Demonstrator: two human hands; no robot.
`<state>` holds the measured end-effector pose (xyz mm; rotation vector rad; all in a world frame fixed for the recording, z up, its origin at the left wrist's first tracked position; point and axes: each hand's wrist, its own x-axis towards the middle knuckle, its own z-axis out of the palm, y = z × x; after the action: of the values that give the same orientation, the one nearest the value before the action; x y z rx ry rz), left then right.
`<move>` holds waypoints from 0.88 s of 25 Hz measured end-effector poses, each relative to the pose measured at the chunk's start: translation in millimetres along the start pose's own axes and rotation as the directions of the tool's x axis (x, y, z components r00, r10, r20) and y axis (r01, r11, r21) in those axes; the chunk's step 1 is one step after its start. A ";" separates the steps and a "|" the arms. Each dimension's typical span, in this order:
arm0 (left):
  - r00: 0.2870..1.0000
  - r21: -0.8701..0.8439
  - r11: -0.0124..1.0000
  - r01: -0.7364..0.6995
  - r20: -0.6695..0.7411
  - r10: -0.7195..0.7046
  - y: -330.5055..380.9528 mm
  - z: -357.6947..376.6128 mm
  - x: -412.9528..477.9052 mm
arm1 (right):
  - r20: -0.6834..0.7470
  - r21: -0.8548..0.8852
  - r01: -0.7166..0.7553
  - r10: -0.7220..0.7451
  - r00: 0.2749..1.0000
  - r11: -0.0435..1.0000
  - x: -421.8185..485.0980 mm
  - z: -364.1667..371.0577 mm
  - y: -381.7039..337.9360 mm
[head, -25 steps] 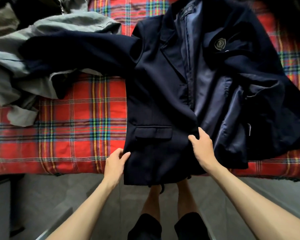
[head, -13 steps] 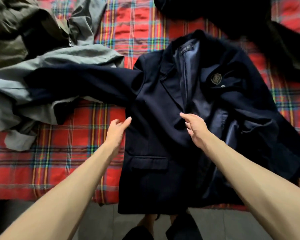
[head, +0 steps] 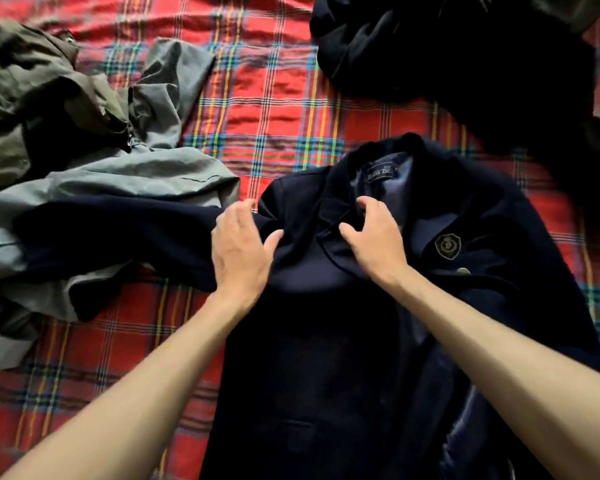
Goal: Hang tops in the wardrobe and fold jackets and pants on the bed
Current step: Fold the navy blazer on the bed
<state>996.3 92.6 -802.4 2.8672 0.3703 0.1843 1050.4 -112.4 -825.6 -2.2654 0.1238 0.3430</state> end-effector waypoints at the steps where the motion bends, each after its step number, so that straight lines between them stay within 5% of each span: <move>1: 0.990 0.090 0.994 -0.056 0.135 0.043 2.8 9.3 25.2 | 0.067 -0.051 -0.121 0.124 0.990 0.991 18.7 5.3 -1.4; 3: 0.927 0.228 0.969 -0.099 0.375 0.006 4.7 23.6 64.1 | 0.122 -0.135 -0.277 0.293 0.948 0.951 37.8 12.2 -1.3; 5: 0.885 0.192 0.981 0.003 0.457 -0.092 6.3 22.6 85.0 | 0.079 0.001 -0.200 0.200 0.977 0.980 45.8 9.7 -5.2; 7: 0.939 0.086 0.992 0.089 0.326 -0.112 7.9 14.3 95.3 | -0.057 0.317 0.011 0.007 0.998 0.948 59.8 2.3 -11.8; 9: 0.978 0.061 0.995 0.083 0.187 -0.093 9.6 9.9 97.6 | -0.073 0.442 0.088 -0.062 0.995 0.893 78.3 1.9 -10.2; 13: 0.842 0.021 0.973 0.229 0.497 -0.209 -11.9 11.4 99.8 | 0.246 0.478 -0.278 0.177 0.953 0.833 100.3 11.5 0.4; 15: 0.816 0.204 0.979 0.004 0.566 -0.121 -27.8 6.6 98.3 | 0.317 0.424 -0.337 0.211 0.925 0.840 114.9 10.4 -10.3; 18: 0.897 0.292 0.935 -0.203 0.439 0.057 -46.1 -11.5 91.6 | 0.185 0.541 -0.309 0.248 0.951 0.782 129.8 17.9 -27.3; 22: 0.963 0.292 0.954 0.063 0.232 -0.134 -73.5 -24.2 79.8 | 0.131 0.762 -0.302 0.321 0.938 0.572 119.4 28.0 -28.7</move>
<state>1052.0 188.1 -790.5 3.0878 0.5262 -0.2698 1164.8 -69.7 -856.3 -1.3570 0.5832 0.3577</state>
